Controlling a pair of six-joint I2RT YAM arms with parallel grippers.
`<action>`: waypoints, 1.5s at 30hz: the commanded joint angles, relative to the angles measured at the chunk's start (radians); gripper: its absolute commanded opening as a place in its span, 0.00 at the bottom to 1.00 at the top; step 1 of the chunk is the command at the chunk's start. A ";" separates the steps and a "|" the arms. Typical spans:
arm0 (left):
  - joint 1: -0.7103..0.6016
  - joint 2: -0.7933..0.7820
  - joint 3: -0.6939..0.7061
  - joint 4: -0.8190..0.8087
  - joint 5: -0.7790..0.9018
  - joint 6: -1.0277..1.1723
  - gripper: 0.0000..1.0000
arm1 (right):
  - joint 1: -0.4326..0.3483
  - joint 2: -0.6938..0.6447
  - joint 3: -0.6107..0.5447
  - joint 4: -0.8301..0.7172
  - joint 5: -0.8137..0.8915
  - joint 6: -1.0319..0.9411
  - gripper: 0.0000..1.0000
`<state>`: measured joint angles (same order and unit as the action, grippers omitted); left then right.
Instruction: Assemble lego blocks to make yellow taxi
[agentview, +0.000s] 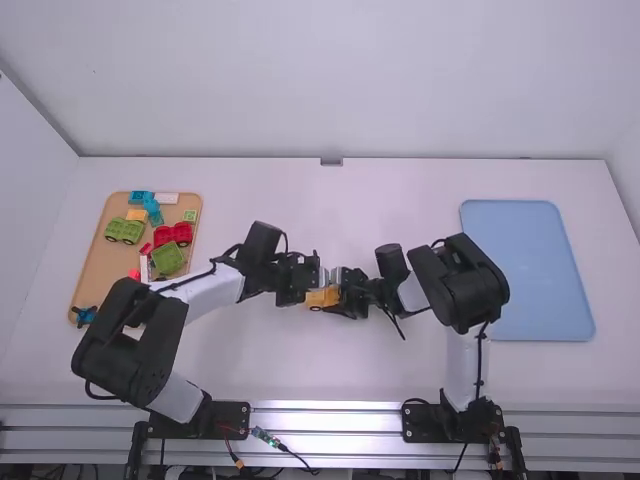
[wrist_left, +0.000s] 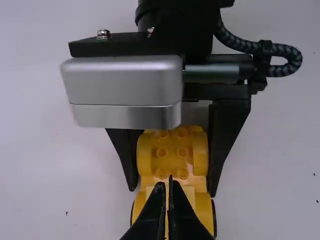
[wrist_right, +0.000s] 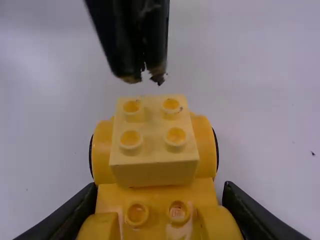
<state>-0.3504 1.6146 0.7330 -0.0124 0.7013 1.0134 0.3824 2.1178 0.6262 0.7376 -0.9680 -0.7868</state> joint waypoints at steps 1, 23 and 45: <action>0.013 0.011 -0.005 0.007 0.015 -0.003 0.02 | 0.004 0.022 0.002 -0.006 -0.009 0.014 0.46; 0.030 0.095 -0.005 0.002 -0.026 -0.011 0.02 | -0.019 0.022 0.002 -0.001 -0.006 0.032 0.46; 0.030 0.106 -0.005 0.025 0.066 0.016 0.02 | -0.005 0.022 0.005 0.017 -0.034 0.028 0.49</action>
<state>-0.3191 1.7081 0.7330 0.0162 0.7368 1.0191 0.3695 2.1242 0.6262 0.7525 -0.9878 -0.7662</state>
